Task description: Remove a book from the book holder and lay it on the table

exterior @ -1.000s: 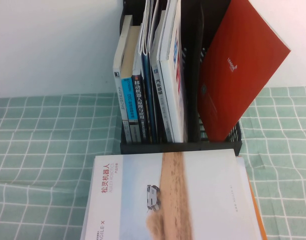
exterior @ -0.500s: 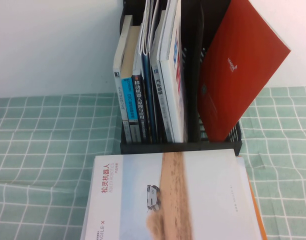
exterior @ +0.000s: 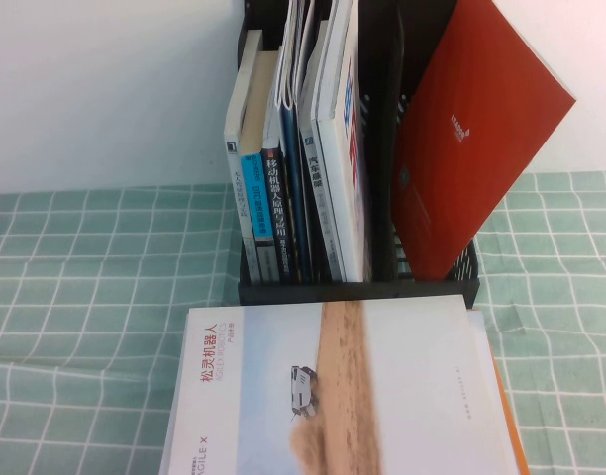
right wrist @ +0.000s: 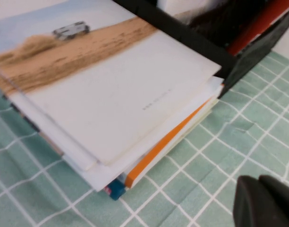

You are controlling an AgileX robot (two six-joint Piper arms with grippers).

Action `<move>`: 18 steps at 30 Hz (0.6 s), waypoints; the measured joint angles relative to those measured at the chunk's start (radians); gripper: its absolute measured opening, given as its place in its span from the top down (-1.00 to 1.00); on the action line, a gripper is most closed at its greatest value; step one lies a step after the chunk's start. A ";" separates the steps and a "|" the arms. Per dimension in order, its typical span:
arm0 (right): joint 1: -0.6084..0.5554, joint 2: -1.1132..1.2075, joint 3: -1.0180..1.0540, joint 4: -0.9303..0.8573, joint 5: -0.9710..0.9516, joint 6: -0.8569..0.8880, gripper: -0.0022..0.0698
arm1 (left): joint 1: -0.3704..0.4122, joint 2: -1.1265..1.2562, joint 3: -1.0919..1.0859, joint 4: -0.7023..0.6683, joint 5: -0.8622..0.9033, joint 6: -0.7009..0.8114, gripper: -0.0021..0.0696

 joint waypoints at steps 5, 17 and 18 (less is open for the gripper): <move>-0.151 -0.024 0.002 -0.031 -0.002 0.101 0.93 | 0.000 0.000 0.000 0.000 0.002 0.000 0.95; -0.764 -0.126 0.160 0.189 -0.202 -0.147 0.93 | 0.000 0.000 0.000 0.000 0.004 -0.002 0.95; -0.795 -0.126 0.177 0.212 -0.225 -0.169 0.93 | 0.000 0.000 0.000 0.000 0.004 -0.002 0.95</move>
